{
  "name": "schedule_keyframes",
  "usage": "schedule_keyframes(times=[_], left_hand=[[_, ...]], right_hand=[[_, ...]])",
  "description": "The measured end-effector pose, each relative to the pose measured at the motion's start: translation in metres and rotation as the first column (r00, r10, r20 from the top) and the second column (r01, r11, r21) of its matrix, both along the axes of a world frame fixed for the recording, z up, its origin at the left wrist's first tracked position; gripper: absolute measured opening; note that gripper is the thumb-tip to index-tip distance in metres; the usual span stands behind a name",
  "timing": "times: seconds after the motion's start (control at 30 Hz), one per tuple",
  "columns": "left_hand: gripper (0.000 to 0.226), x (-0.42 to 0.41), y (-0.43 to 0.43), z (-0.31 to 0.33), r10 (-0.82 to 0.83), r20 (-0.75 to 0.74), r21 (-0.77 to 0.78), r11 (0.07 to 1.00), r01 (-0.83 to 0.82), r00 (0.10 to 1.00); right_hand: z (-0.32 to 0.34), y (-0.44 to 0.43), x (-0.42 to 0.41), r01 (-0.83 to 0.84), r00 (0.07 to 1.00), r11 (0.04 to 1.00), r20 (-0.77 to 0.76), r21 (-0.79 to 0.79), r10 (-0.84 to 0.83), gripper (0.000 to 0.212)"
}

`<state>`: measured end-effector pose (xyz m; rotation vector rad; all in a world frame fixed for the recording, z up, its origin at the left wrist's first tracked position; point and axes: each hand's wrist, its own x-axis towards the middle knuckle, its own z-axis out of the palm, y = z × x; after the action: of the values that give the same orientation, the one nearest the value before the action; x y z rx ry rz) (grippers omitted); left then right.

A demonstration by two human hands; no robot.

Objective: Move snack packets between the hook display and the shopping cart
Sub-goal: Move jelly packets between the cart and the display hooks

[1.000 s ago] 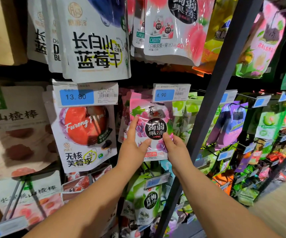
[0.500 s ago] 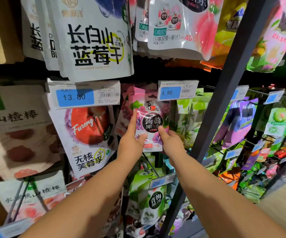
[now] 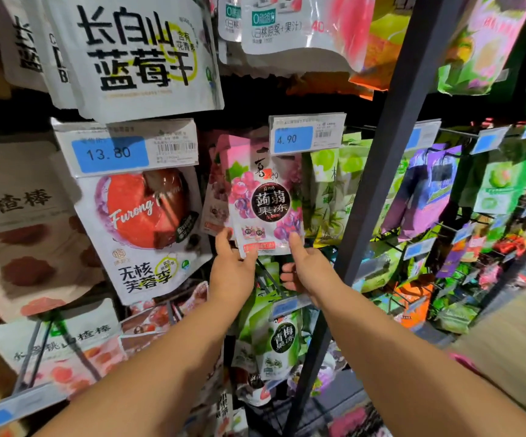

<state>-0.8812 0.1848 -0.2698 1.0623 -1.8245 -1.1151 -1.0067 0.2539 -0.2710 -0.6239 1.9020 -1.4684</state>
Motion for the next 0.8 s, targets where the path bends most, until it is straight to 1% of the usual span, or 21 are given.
schedule_keyframes(times=[0.07, 0.1, 0.17, 0.2, 0.23, 0.3, 0.37, 0.43, 0.47, 0.5, 0.57, 0.6, 0.63, 0.7, 0.77, 0.8], left_hand=[[0.032, 0.000, 0.009, -0.009, 0.002, -0.018, 0.007, 1.000, -0.002, 1.000], [0.022, 0.000, 0.015, -0.013, 0.013, -0.031, 0.021, 1.000, -0.012, 0.999], [0.028, -0.001, 0.028, -0.024, 0.023, -0.038, 0.101, 0.995, -0.019, 0.999], [0.031, -0.003, 0.037, -0.030, 0.010, -0.026, 0.144, 0.990, -0.006, 1.000], [0.028, -0.005, 0.046, -0.037, -0.027, -0.006, 0.176, 0.984, 0.028, 1.000], [0.021, -0.010, 0.070, -0.055, -0.136, 0.079, 0.157, 0.980, 0.123, 0.988], [0.020, -0.015, 0.100, -0.071, -0.273, 0.171, 0.085, 0.961, 0.262, 0.947], [0.021, -0.018, 0.130, -0.085, -0.405, 0.184, 0.085, 0.914, 0.396, 0.896], [0.020, -0.020, 0.144, -0.093, -0.471, 0.191, 0.102, 0.882, 0.460, 0.861], [0.019, -0.022, 0.156, -0.102, -0.536, 0.232, 0.113, 0.844, 0.524, 0.812], [0.014, -0.027, 0.179, -0.125, -0.632, 0.385, 0.125, 0.758, 0.641, 0.673], [0.014, -0.030, 0.187, -0.137, -0.650, 0.476, 0.117, 0.714, 0.690, 0.592], [0.017, -0.032, 0.195, -0.146, -0.630, 0.583, 0.094, 0.679, 0.728, 0.513], [0.028, -0.037, 0.204, -0.166, -0.509, 0.775, 0.012, 0.605, 0.796, 0.375], [0.036, -0.038, 0.210, -0.183, -0.438, 0.862, -0.011, 0.491, 0.871, 0.257], [0.036, -0.038, 0.211, -0.190, -0.407, 0.891, -0.016, 0.410, 0.912, 0.199]], right_hand=[[-0.008, 0.016, 0.003, -0.024, 0.998, 0.999, 0.054, -0.039, 0.027, 0.075], [-0.013, 0.025, 0.004, -0.025, 0.998, 0.999, 0.056, -0.044, 0.028, 0.069], [-0.024, 0.043, 0.005, -0.004, 0.999, 1.000, 0.043, -0.028, 0.005, 0.051], [-0.029, 0.054, 0.005, 0.012, 0.999, 1.000, 0.049, -0.010, -0.011, 0.048], [-0.037, 0.065, 0.002, 0.027, 0.998, 1.000, 0.048, 0.014, -0.027, 0.050], [-0.054, 0.096, -0.002, 0.047, 0.998, 0.997, 0.041, 0.061, -0.049, 0.055], [-0.076, 0.139, -0.004, 0.073, 0.996, 0.994, 0.038, 0.076, -0.076, 0.049], [-0.104, 0.183, -0.006, 0.153, 0.986, 0.981, 0.045, 0.121, -0.160, 0.045], [-0.120, 0.204, -0.006, 0.199, 0.976, 0.968, 0.060, 0.155, -0.210, 0.045], [-0.135, 0.223, -0.006, 0.242, 0.964, 0.953, 0.068, 0.184, -0.258, 0.045], [-0.157, 0.262, -0.002, 0.311, 0.936, 0.923, 0.097, 0.229, -0.339, 0.046], [-0.166, 0.280, 0.001, 0.331, 0.926, 0.907, 0.096, 0.261, -0.366, 0.046], [-0.172, 0.298, 0.005, 0.349, 0.919, 0.894, 0.083, 0.281, -0.385, 0.046], [-0.184, 0.328, 0.013, 0.388, 0.895, 0.864, 0.095, 0.320, -0.437, 0.046], [-0.201, 0.354, 0.015, 0.419, 0.870, 0.827, 0.094, 0.374, -0.484, 0.048], [-0.208, 0.364, 0.016, 0.420, 0.862, 0.809, 0.100, 0.411, -0.498, 0.048]])
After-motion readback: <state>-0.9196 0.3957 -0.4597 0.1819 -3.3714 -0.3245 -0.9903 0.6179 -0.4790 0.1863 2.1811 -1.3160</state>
